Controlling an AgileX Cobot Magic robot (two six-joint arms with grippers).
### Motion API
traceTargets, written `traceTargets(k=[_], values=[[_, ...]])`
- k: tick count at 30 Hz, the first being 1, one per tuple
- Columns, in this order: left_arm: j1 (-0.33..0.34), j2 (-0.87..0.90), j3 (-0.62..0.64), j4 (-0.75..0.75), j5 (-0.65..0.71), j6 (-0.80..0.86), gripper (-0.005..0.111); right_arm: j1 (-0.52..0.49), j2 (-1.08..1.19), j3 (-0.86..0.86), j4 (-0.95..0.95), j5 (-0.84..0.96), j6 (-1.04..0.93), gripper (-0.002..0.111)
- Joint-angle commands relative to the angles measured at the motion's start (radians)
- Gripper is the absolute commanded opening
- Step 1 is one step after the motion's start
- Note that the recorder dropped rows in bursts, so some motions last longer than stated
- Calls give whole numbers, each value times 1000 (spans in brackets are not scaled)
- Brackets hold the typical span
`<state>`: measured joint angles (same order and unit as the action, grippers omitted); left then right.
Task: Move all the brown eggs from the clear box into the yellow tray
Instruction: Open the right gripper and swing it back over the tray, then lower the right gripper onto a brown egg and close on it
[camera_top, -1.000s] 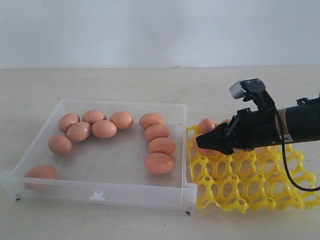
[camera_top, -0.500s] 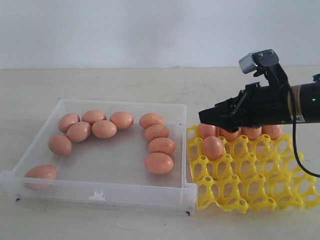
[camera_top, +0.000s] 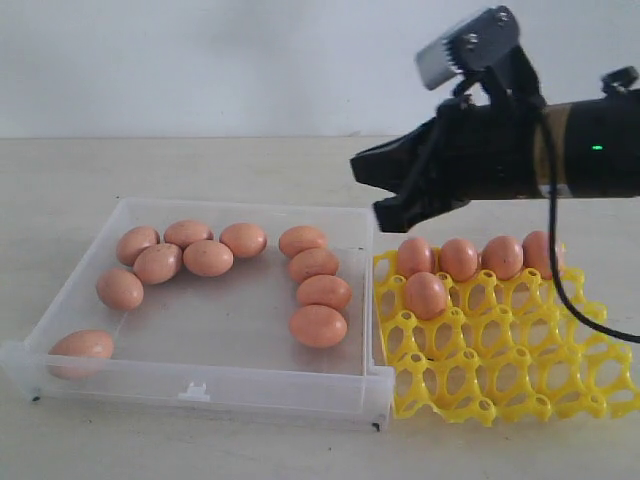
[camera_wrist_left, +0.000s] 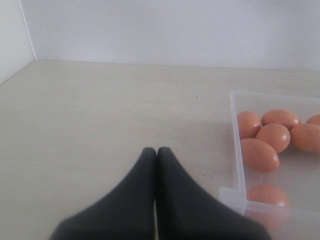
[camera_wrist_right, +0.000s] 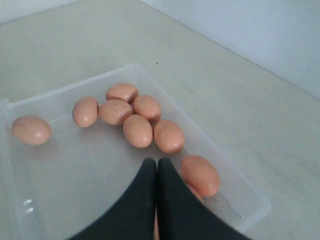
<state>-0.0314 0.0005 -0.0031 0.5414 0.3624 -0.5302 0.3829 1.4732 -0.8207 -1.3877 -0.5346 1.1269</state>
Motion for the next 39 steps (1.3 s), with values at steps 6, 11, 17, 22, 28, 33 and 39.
traceTargets(k=[6, 11, 17, 22, 28, 33, 39], values=[[0, -1, 3, 4, -3, 0, -4, 432, 269, -383, 76, 998, -283, 0], [0, -1, 3, 4, -3, 0, -4, 487, 524, -793, 655, 1323, -842, 0], [0, -1, 3, 4, -3, 0, -4, 487, 669, -1145, 1426, 1560, -1552, 0], [0, -1, 3, 4, -3, 0, -4, 487, 673, -1276, 1515, 1662, -1614, 0], [0, -1, 3, 4, -3, 0, -4, 485, 677, -1290, 1491, 1711, -1677, 0], [0, -1, 3, 4, -3, 0, -4, 485, 708, -1290, 1458, 1562, -1733, 2], [0, -1, 3, 4, -3, 0, -4, 465, 819, -1290, 1418, 1504, -1835, 43]])
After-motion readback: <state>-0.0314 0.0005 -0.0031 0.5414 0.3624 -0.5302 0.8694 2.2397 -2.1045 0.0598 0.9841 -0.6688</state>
